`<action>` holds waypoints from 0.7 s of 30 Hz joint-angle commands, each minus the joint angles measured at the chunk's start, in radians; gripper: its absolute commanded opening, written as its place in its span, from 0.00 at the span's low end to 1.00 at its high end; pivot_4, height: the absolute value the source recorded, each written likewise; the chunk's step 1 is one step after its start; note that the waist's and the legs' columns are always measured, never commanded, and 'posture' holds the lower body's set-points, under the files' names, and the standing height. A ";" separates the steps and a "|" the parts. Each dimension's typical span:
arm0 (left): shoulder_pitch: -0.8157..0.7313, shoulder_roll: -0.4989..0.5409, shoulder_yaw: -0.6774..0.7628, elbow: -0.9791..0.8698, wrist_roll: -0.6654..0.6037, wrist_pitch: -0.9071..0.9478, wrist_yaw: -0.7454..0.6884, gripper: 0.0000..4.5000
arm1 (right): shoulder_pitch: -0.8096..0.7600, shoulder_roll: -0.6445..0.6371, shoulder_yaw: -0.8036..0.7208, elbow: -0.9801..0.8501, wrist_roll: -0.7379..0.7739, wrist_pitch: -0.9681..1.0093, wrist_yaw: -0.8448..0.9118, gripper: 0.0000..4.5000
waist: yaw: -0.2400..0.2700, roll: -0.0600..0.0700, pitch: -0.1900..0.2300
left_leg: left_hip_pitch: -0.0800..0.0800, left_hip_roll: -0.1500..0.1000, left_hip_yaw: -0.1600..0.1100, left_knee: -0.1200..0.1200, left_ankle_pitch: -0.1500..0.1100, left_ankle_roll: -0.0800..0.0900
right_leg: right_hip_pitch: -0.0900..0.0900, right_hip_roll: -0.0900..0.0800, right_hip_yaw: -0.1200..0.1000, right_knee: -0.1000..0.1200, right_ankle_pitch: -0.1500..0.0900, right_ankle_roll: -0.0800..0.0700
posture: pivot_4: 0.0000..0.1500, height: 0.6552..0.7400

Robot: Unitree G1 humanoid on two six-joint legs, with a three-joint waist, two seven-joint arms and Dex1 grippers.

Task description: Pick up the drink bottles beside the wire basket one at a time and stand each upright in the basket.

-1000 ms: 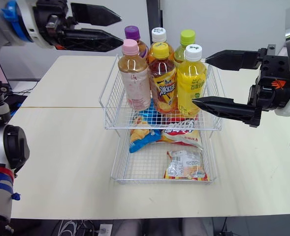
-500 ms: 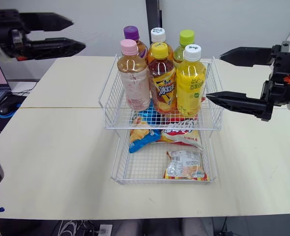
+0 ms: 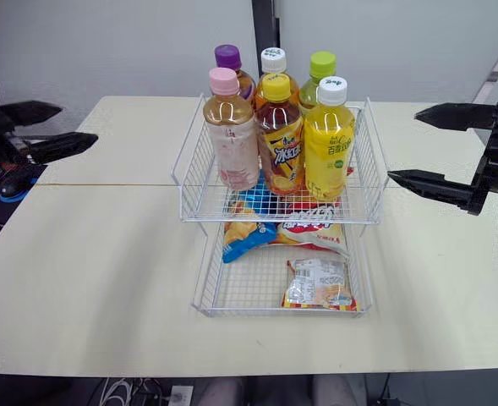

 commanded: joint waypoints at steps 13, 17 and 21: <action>0.443 -0.190 0.230 -0.097 0.084 -0.265 0.286 0.99 | 0.253 0.203 -0.124 0.218 -0.326 -0.386 -0.067 1.00 | 0.003 0.000 0.000 | 0.005 0.000 0.004 -0.001 0.000 0.000 | 0.002 -0.005 0.002 0.000 0.000 0.000 | 1.00 1.00; 0.516 -0.287 0.244 -0.118 0.109 -0.309 0.400 0.99 | 0.325 0.251 -0.099 0.305 -0.444 -0.550 -0.090 1.00 | 0.003 0.000 -0.001 | 0.005 0.000 0.004 -0.002 0.000 0.000 | 0.002 -0.006 0.003 0.001 0.000 0.000 | 1.00 1.00; 0.577 -0.386 0.239 -0.125 0.153 -0.404 0.510 0.99 | 0.373 0.320 -0.046 0.422 -0.545 -0.707 -0.146 1.00 | 0.003 0.000 -0.004 | 0.007 0.000 0.005 -0.002 0.000 0.000 | 0.004 -0.006 0.003 0.000 0.000 0.000 | 1.00 1.00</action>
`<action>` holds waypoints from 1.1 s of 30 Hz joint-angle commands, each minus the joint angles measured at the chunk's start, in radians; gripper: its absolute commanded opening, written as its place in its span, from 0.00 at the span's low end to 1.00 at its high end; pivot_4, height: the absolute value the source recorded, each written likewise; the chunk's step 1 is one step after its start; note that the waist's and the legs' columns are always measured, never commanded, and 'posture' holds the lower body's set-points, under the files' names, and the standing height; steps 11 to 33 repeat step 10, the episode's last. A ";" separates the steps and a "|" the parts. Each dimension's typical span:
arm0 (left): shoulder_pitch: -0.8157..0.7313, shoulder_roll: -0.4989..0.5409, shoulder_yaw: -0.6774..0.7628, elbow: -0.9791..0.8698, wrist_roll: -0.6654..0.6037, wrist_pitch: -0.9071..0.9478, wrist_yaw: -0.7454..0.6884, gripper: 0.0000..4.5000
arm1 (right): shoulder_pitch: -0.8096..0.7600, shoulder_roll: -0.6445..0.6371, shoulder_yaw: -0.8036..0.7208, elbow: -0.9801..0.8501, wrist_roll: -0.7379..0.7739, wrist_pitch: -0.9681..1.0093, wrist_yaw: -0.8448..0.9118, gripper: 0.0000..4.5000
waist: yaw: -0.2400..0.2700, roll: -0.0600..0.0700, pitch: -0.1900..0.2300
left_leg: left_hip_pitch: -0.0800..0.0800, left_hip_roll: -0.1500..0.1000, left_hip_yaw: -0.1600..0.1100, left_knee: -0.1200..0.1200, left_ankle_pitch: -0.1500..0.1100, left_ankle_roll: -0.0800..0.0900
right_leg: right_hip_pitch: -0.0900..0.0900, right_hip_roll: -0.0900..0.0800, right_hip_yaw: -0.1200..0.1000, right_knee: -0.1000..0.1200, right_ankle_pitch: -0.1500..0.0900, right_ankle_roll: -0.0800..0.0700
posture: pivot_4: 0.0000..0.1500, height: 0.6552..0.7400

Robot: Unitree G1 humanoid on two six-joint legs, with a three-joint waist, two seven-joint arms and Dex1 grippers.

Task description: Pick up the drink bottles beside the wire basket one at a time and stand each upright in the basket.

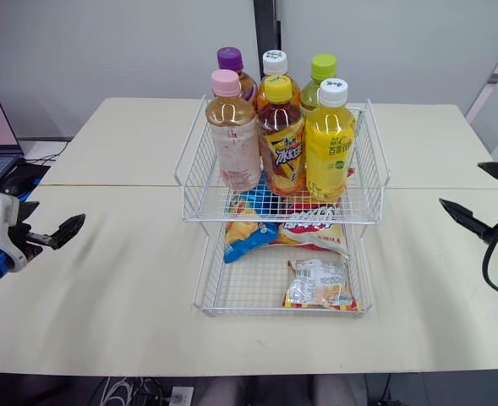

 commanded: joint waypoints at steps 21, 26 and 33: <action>0.094 -0.117 -0.009 -0.109 0.012 -0.079 0.132 0.99 | -0.038 0.078 0.104 0.230 -0.109 -0.234 -0.100 1.00 | -0.001 0.001 -0.002 | 0.002 0.000 0.001 0.000 0.000 0.000 | 0.002 0.001 0.001 0.000 0.000 0.000 | 1.00 1.00; 0.094 -0.117 -0.009 -0.109 0.012 -0.079 0.132 0.99 | -0.038 0.078 0.104 0.230 -0.109 -0.234 -0.100 1.00 | -0.001 0.001 -0.002 | 0.002 0.000 0.001 0.000 0.000 0.000 | 0.002 0.001 0.001 0.000 0.000 0.000 | 1.00 1.00; 0.094 -0.117 -0.009 -0.109 0.012 -0.079 0.132 0.99 | -0.038 0.078 0.104 0.230 -0.109 -0.234 -0.100 1.00 | -0.001 0.001 -0.002 | 0.002 0.000 0.001 0.000 0.000 0.000 | 0.002 0.001 0.001 0.000 0.000 0.000 | 1.00 1.00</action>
